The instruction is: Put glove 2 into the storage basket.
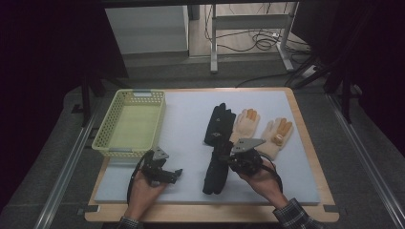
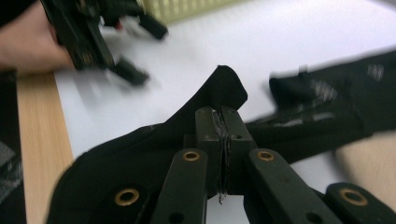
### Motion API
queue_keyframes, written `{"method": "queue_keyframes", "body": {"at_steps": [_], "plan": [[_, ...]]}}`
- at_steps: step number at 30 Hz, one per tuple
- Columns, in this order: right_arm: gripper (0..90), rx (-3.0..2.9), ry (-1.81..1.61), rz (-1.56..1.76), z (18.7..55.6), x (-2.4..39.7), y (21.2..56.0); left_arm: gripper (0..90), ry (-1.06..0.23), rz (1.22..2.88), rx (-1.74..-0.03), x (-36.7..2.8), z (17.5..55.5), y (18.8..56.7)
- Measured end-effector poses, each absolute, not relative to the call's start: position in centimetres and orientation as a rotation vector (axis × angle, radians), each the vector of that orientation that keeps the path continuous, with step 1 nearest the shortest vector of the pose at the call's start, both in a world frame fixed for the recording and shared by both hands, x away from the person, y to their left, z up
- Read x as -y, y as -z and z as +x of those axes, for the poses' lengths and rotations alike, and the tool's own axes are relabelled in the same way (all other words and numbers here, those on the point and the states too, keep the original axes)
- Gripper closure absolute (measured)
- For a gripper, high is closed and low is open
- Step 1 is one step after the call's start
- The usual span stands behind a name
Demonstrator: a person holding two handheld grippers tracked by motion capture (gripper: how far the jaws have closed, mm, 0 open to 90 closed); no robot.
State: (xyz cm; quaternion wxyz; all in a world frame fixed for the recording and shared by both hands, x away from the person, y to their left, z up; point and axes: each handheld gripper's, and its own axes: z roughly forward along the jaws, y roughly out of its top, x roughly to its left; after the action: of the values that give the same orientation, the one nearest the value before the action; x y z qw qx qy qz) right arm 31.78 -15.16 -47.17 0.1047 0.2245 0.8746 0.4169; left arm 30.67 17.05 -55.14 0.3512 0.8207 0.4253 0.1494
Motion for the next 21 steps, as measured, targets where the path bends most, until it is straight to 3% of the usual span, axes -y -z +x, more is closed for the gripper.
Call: {"method": "queue_keyframes", "body": {"at_steps": [4, 8, 10, 21], "plan": [[82.1, -2.594, -1.152, 0.694, 31.7, 16.2, 49.2, 5.0, -0.387, 2.129, -1.098, -17.1, 30.7, 55.1], [63.7, -2.546, -1.123, 0.743, 32.1, 17.2, 49.4, 5.0, -0.387, 2.129, -1.098, -17.1, 30.7, 55.1], [60.5, -2.529, -1.123, 0.766, 32.6, 17.4, 49.2, 4.9, -0.387, 2.129, -1.098, -17.1, 30.7, 55.1], [58.4, -2.476, -1.124, 0.867, 37.3, 16.1, 48.9, 5.0, -0.387, 2.128, -1.098, -17.1, 30.7, 55.1]]}}
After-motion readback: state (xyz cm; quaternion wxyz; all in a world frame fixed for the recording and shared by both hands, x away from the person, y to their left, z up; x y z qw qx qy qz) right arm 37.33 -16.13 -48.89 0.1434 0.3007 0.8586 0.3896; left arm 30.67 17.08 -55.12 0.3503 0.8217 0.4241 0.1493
